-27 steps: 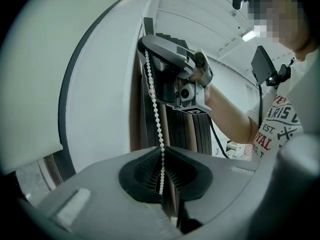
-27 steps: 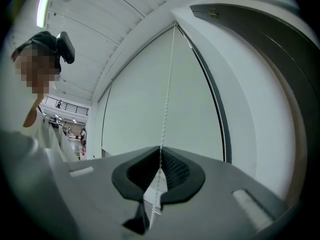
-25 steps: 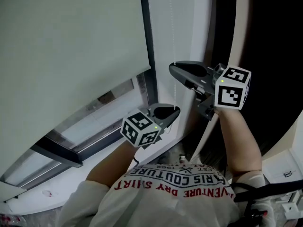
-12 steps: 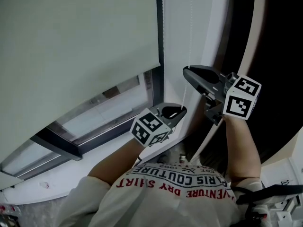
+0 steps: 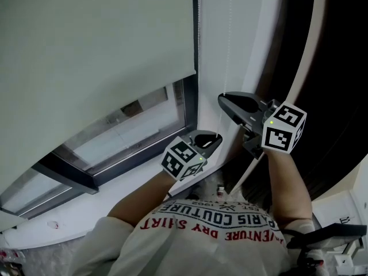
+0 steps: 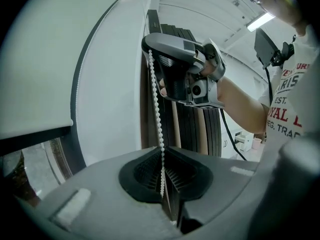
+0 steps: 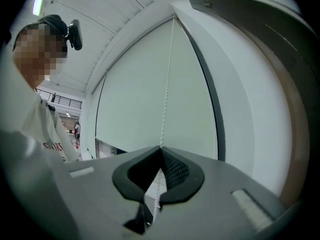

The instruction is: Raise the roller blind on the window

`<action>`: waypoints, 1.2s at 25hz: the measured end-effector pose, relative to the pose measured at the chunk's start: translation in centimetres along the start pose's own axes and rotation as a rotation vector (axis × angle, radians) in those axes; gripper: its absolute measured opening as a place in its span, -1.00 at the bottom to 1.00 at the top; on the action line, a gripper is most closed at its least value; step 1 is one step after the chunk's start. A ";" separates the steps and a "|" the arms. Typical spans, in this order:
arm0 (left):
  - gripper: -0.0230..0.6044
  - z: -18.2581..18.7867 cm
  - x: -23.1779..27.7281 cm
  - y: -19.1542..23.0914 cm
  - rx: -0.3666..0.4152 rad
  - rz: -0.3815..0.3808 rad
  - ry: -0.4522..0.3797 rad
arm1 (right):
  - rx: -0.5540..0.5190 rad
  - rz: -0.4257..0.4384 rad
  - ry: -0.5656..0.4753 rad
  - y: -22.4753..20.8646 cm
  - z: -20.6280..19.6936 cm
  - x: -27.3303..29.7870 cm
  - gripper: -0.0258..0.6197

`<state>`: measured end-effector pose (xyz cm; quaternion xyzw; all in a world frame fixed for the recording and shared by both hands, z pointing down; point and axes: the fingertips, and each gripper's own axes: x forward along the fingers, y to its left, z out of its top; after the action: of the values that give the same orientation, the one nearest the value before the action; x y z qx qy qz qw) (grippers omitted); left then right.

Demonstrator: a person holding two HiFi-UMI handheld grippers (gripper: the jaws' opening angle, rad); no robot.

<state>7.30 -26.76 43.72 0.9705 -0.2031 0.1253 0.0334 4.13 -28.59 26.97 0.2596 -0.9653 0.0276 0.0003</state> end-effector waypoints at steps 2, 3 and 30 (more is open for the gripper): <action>-0.88 -1.1 0.1 0.1 0.000 0.003 0.017 | 0.008 -0.005 0.020 -0.1 -1.1 0.2 -0.90; -0.88 -1.7 0.2 0.2 0.001 0.007 0.028 | 0.014 -0.007 0.032 -0.1 -1.7 0.4 -0.90; -0.64 -13.3 0.2 0.2 -0.166 -0.027 0.113 | 0.126 -0.047 0.250 -0.6 -17.5 0.9 -0.90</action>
<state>4.32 -25.50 56.64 0.9585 -0.1972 0.1620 0.1267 3.40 -28.62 44.49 0.2761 -0.9478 0.1200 0.1051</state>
